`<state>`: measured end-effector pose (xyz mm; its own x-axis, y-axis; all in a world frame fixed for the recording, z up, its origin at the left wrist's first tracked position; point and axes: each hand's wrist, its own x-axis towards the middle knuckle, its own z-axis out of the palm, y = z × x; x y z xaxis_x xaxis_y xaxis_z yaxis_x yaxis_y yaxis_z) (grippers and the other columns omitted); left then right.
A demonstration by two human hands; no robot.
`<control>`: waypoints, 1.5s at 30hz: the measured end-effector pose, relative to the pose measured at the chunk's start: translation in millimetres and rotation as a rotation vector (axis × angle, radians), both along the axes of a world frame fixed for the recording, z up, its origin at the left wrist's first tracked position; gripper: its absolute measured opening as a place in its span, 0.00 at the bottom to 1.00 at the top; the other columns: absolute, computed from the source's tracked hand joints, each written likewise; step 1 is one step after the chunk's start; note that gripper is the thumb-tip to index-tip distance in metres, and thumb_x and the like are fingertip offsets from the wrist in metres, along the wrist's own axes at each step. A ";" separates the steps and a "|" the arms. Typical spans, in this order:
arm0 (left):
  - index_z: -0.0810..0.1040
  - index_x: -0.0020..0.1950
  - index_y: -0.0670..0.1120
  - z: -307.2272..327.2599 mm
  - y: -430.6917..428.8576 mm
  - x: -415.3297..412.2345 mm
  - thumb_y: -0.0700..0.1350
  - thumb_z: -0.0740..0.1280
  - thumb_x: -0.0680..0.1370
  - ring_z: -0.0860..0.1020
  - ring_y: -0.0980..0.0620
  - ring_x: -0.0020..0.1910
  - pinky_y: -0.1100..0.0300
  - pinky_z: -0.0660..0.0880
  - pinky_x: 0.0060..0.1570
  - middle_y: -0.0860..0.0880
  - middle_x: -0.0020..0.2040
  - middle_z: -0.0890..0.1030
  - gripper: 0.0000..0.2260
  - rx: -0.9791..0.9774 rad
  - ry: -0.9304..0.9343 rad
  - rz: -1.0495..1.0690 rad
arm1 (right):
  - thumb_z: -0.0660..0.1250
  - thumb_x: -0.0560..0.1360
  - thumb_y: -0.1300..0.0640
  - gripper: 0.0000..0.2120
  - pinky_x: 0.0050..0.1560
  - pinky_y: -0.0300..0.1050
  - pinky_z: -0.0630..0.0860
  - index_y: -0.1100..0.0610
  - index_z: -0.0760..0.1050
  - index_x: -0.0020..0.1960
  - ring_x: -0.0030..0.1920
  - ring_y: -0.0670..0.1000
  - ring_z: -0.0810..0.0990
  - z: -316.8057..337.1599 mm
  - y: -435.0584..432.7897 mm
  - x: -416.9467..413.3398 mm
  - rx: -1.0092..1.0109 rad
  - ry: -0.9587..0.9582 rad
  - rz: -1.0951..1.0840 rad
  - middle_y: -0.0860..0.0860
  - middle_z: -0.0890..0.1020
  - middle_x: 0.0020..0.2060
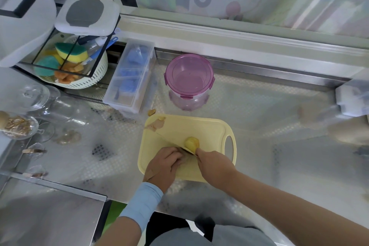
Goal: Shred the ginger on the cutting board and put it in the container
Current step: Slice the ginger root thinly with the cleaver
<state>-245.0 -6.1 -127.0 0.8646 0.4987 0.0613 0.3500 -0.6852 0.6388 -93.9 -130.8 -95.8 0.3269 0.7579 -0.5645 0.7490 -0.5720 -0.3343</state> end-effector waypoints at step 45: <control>0.85 0.45 0.47 -0.3 -3.9 -1.7 0.49 0.62 0.75 0.73 0.54 0.51 0.71 0.65 0.50 0.49 0.47 0.83 0.13 0.071 -0.010 0.088 | 0.50 0.84 0.54 0.19 0.38 0.50 0.77 0.41 0.64 0.73 0.38 0.58 0.80 29.7 -45.9 -7.1 0.089 -0.082 -0.043 0.52 0.81 0.40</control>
<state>-246.7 -10.0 -127.3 0.8170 0.5665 0.1073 0.4045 -0.6958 0.5934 -100.9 -176.8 -66.1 0.4029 0.7878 -0.4658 0.7511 -0.5755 -0.3235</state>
